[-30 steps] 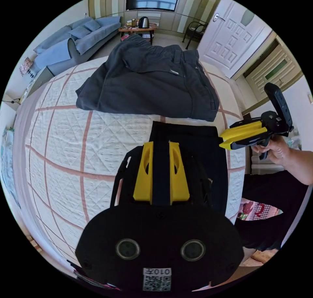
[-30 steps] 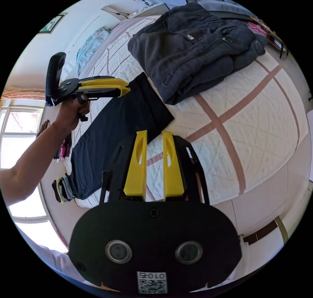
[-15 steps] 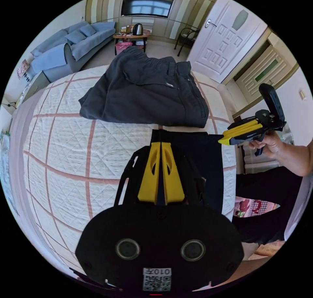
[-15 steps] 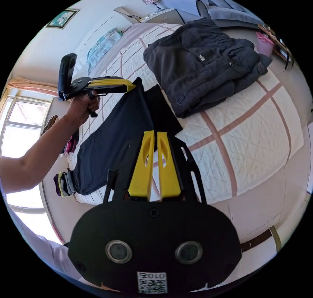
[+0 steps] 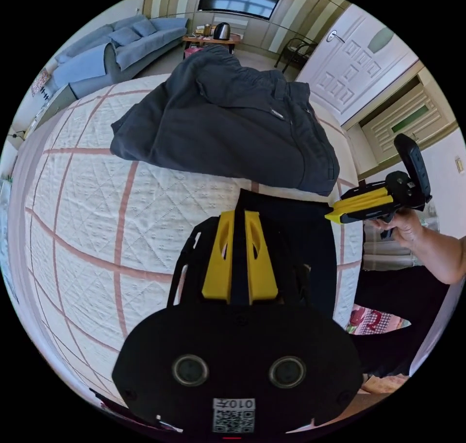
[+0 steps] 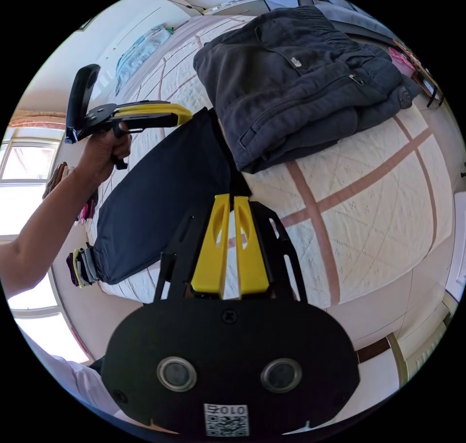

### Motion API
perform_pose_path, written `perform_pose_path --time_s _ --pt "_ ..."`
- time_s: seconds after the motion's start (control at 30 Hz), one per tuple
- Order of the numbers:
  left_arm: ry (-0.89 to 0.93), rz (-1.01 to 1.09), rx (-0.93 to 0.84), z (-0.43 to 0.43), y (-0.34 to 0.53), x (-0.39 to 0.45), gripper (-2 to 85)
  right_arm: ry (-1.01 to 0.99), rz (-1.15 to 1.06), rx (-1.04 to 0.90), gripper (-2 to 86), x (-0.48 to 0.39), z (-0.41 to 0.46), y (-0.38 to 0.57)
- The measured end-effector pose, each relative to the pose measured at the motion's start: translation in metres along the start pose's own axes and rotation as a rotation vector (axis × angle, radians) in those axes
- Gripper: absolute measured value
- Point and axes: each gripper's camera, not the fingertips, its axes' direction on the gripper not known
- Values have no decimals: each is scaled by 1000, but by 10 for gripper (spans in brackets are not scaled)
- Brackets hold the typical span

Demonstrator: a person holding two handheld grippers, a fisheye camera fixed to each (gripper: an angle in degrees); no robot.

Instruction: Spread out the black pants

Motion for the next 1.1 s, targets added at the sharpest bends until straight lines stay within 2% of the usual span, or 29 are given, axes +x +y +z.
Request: perform_pose_path --time_s 0.2,0.33,0.5,0.7,0.9,1.0,1.1 --pt "-21 -163 179 -85 69 34 18 12 -6 10 50 -21 -8 -3" --pt "-48 -183 133 -95 126 106 6 158 30 61 95 -44 -24 1" --pt "21 -271 111 -103 169 148 0 176 19 30 108 -69 -10 -11" --pt "38 -342 133 -138 191 140 -1 307 32 29 101 -114 -1 -16" --pt "4 -400 177 -190 211 122 -2 551 -53 5 67 -176 18 -22" --pt "-8 -403 167 -212 223 123 -2 454 -3 34 57 -182 13 -21" --pt "-5 -415 160 -231 239 124 -2 217 100 83 53 -166 -2 -14"
